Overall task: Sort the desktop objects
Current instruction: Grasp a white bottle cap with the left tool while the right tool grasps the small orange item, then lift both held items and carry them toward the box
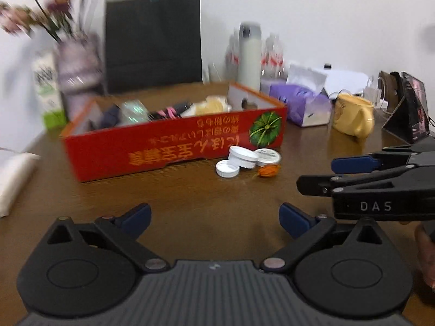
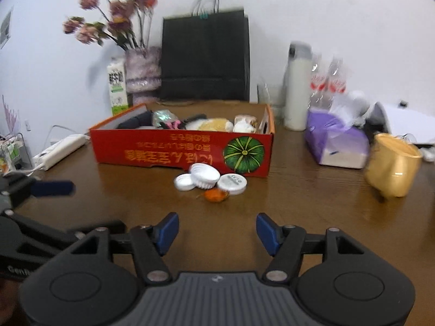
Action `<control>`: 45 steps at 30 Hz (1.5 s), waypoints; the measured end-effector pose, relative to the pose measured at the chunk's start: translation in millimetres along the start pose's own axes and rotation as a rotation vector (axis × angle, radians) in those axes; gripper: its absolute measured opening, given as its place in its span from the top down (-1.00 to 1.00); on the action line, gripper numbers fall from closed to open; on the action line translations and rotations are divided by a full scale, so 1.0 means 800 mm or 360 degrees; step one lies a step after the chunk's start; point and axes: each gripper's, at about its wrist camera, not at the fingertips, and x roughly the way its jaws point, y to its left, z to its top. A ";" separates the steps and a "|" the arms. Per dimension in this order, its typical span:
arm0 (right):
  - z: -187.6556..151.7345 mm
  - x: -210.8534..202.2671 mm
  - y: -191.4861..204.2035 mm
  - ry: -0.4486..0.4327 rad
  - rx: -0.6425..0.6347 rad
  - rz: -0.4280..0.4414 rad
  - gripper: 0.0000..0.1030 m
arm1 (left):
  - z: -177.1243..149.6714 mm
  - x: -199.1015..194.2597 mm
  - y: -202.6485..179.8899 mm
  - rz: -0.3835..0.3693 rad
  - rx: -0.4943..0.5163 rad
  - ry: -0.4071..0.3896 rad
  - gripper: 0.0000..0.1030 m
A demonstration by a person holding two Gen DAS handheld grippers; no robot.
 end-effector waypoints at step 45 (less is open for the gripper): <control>-0.011 -0.063 0.017 -0.0204 -0.0013 0.0031 0.73 | -0.025 -0.120 -0.035 0.0194 -0.0113 -0.0118 0.43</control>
